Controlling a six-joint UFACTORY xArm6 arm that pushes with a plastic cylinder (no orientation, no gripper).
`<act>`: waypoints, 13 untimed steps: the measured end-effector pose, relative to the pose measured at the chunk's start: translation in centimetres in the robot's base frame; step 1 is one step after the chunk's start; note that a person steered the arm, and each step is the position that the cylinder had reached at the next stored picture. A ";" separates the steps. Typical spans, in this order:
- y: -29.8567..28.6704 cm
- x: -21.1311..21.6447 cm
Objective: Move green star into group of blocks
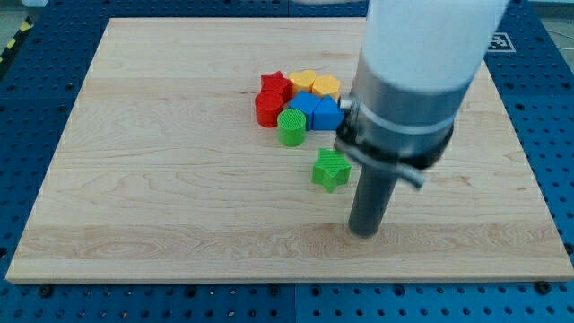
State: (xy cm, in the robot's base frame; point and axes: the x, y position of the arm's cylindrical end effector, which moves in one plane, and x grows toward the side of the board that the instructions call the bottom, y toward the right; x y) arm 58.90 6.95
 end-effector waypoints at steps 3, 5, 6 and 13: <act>-2.2 -2.7; -2.4 -2.7; -3.3 -2.7; -4.4 -5.8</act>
State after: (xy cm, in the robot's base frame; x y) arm 53.15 2.56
